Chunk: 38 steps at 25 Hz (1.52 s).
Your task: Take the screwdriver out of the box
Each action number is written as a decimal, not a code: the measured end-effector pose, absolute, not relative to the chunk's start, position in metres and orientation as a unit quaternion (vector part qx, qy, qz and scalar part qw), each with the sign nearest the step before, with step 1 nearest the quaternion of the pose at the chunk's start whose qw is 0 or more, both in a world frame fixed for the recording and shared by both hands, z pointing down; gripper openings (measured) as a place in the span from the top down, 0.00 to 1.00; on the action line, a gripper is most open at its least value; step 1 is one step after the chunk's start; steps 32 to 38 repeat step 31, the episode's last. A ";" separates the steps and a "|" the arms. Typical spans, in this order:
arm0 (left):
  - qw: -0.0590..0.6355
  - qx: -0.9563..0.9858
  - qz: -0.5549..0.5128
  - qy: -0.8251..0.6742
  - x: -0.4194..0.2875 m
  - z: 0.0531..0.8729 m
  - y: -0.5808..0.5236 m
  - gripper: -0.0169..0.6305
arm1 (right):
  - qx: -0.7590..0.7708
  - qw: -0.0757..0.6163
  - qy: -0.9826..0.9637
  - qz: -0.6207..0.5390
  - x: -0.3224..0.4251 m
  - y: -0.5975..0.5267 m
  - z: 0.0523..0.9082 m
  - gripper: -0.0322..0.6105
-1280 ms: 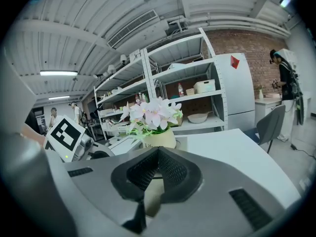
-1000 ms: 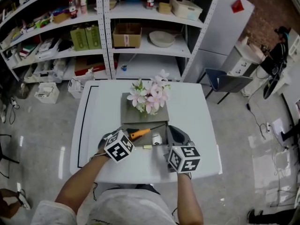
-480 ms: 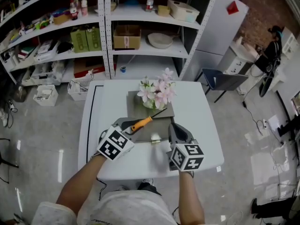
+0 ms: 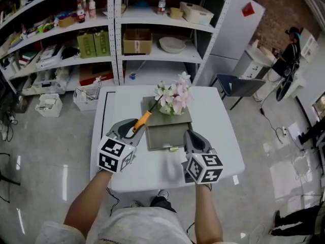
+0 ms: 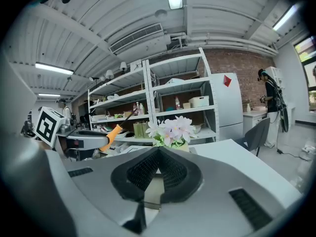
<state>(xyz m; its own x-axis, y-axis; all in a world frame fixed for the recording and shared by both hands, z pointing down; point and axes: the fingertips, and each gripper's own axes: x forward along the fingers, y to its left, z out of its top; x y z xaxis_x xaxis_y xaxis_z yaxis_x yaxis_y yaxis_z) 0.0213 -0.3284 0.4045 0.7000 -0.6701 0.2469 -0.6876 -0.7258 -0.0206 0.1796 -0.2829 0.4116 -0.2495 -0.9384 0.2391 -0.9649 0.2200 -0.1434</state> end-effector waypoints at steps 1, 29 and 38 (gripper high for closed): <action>0.039 0.919 0.112 -0.376 0.016 0.403 -0.328 0.80 | 0.612 0.049 -0.779 0.129 0.178 -0.281 0.410 0.94; 0.059 0.896 0.070 -0.435 -0.026 0.396 -0.313 0.80 | 0.622 0.046 -0.774 0.110 0.158 -0.253 0.397 0.94; 0.058 0.896 0.070 -0.435 -0.026 0.396 -0.312 0.80 | 0.622 0.046 -0.774 0.109 0.158 -0.252 0.397 0.94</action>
